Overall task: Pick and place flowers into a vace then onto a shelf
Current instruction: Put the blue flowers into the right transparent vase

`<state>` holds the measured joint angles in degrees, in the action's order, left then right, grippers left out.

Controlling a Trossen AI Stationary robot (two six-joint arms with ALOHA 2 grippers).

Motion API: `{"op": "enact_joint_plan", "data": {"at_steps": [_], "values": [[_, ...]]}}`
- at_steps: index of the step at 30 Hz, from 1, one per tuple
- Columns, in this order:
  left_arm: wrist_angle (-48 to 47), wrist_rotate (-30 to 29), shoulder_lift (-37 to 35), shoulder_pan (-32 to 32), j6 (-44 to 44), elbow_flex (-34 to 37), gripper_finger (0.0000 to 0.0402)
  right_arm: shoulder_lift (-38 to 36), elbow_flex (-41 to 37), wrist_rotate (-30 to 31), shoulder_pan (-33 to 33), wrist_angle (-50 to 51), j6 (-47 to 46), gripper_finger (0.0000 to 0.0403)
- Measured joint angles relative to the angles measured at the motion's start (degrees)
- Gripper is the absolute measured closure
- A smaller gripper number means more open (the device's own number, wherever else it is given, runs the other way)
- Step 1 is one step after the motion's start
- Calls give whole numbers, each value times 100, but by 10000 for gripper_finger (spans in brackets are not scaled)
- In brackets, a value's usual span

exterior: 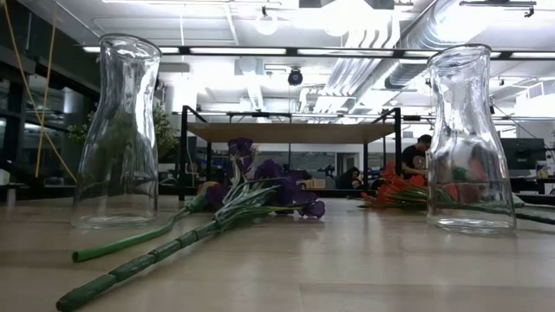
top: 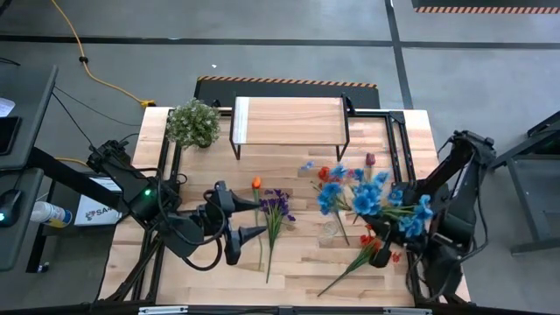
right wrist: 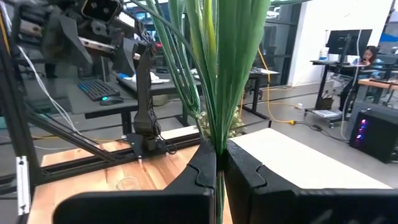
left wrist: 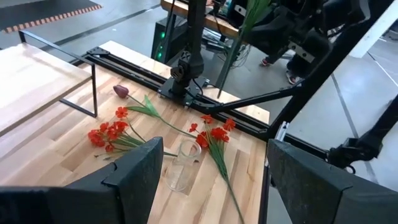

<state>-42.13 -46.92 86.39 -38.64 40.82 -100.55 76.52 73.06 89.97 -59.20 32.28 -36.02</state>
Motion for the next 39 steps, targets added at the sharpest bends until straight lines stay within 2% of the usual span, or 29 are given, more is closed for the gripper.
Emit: {"op": "enact_joint_plan", "data": {"at_steps": [14,26,31,34,39], "values": [[-83,367,0,1,-28,0,82,743,0,0,468,-592,-127,400],[-306,1478,0,-3,0,2,82,897,-2,5,630,-901,-121,400],[-307,1702,0,-4,1,2,82,897,-11,5,691,-906,-136,400],[-308,1742,0,-82,0,2,82,895,-204,9,719,-1083,-140,401],[-356,1663,0,-251,1,2,82,890,-839,-3,761,-2050,-94,401]]}}
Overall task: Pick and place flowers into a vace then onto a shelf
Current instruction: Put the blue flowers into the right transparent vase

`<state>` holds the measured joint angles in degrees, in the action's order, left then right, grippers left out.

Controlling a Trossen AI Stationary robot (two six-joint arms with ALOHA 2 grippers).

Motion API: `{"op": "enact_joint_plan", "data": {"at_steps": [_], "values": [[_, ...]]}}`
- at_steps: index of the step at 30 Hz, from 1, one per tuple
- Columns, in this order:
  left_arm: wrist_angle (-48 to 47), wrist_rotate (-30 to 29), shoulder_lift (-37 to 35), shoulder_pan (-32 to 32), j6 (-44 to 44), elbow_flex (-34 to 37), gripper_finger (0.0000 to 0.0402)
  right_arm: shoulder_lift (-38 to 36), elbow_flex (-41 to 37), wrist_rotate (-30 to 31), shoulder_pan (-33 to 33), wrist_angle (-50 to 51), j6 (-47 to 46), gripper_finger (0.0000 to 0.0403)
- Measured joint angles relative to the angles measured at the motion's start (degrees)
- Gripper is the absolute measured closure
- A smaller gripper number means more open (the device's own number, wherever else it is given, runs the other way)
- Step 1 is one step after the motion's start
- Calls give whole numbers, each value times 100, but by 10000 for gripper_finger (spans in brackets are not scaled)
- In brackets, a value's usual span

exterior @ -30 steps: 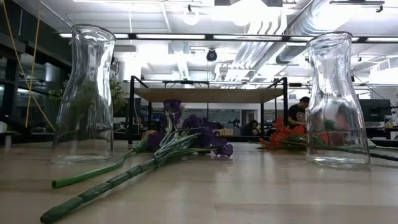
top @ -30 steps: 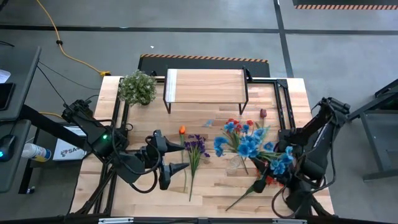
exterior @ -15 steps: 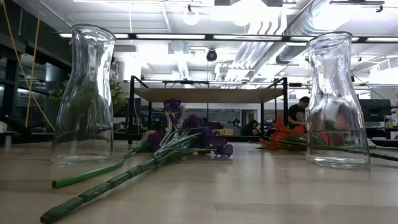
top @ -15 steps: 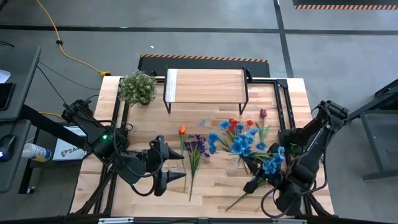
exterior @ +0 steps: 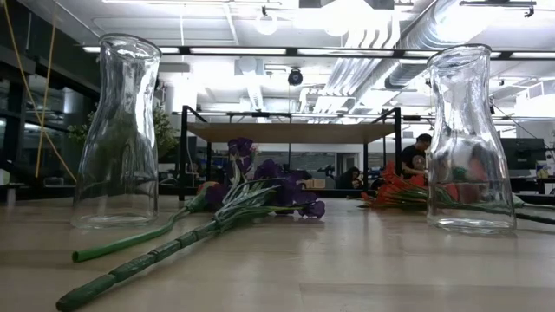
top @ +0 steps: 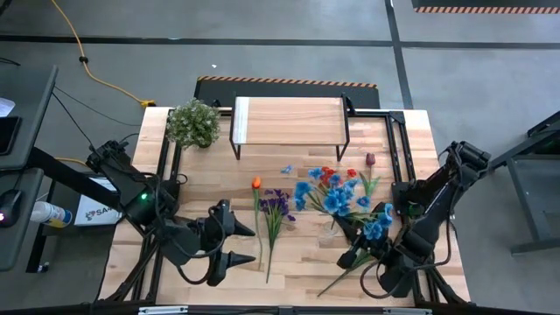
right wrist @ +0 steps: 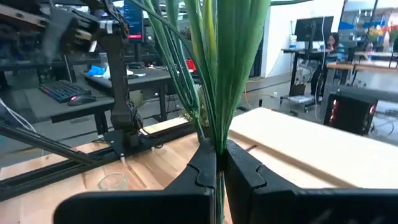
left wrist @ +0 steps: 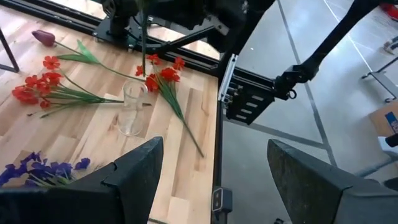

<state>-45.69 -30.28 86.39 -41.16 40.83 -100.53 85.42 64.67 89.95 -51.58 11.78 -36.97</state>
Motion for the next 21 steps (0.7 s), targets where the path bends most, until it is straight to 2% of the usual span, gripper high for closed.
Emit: {"op": "enact_joint_plan", "data": {"at_steps": [4,8,21], "values": [[-62,-345,0,-193,25,0,82,-42,-393,13,25,-630,107,401],[-81,-621,0,-356,64,0,82,-103,-650,-3,25,-783,111,401],[-127,-678,0,-350,148,0,82,-326,-1252,3,25,-1418,99,401]]}}
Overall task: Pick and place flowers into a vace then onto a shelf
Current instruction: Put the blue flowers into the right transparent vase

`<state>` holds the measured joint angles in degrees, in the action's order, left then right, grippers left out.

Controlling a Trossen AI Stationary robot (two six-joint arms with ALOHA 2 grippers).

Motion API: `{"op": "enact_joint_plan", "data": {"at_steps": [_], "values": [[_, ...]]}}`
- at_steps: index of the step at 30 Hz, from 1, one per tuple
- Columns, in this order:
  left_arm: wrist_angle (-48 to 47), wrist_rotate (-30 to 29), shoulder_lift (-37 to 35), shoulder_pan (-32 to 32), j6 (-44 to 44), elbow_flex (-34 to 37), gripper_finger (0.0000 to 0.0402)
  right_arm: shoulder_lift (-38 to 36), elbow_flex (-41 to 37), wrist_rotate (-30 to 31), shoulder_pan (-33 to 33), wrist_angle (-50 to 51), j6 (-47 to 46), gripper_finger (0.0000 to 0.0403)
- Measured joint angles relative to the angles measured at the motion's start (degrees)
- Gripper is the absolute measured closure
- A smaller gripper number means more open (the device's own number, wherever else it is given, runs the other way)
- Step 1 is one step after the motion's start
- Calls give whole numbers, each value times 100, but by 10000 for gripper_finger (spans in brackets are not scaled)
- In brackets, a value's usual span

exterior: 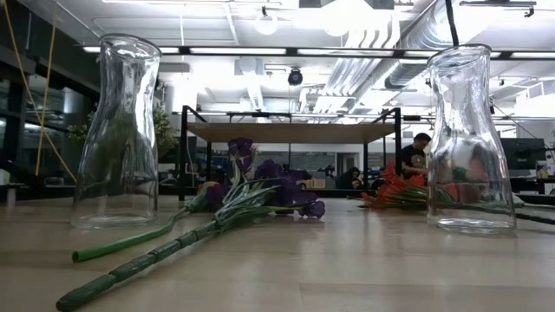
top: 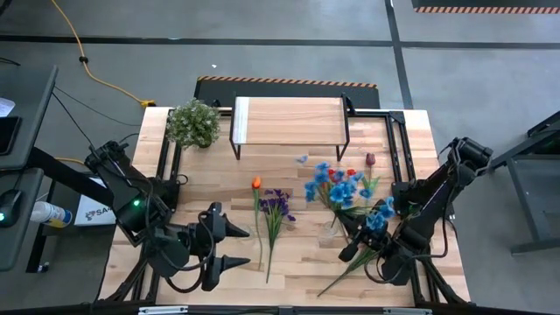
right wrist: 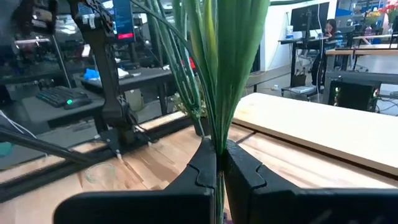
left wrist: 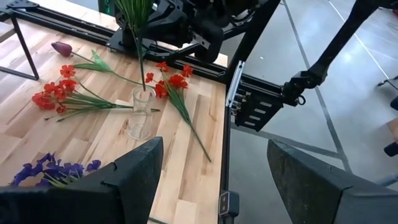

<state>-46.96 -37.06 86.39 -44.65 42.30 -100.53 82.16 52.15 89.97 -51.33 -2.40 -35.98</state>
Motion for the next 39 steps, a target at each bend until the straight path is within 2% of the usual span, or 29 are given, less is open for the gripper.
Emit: {"op": "enact_joint_plan", "data": {"at_steps": [26,39], "values": [[2,-258,0,1,0,0,82,2,-60,-61,-2,-133,-32,401],[2,-271,0,1,1,0,82,334,-58,-188,24,-192,-154,401]]}}
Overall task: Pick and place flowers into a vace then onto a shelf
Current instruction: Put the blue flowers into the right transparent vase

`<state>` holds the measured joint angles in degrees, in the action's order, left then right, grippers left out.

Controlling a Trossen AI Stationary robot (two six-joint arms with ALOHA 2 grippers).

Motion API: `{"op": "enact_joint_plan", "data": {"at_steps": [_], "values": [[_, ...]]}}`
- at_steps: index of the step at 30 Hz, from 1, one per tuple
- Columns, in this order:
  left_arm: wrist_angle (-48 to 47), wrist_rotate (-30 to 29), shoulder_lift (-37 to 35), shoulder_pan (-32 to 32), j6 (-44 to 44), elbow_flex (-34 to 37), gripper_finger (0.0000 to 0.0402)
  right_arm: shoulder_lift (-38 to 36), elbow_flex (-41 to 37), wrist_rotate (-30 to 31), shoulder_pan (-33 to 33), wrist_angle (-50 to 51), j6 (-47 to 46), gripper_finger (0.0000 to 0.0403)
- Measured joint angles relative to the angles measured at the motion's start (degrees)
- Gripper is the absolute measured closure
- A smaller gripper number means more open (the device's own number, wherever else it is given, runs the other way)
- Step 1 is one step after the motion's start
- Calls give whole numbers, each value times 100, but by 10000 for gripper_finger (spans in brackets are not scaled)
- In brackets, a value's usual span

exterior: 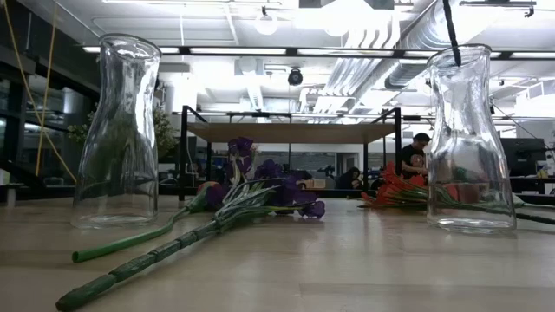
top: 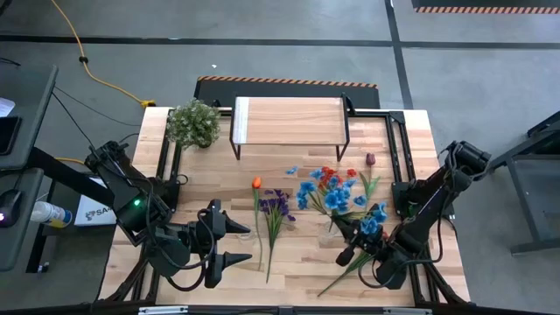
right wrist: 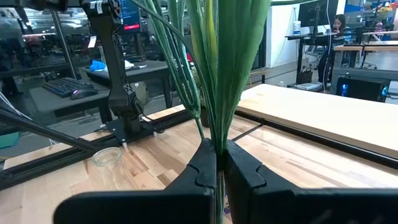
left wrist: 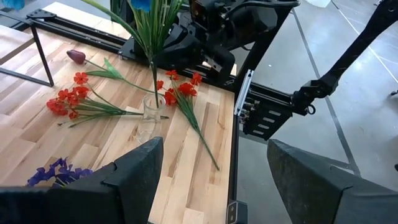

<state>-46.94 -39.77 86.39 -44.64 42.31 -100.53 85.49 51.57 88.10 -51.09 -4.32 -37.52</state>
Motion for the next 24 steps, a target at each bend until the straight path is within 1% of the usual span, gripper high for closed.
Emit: {"op": "enact_joint_plan", "data": {"at_steps": [15,24], "values": [[2,4,0,0,17,0,82,0,0,-20,-4,174,0,401],[-38,61,0,0,9,0,82,0,0,-7,-167,236,-1,401]]}}
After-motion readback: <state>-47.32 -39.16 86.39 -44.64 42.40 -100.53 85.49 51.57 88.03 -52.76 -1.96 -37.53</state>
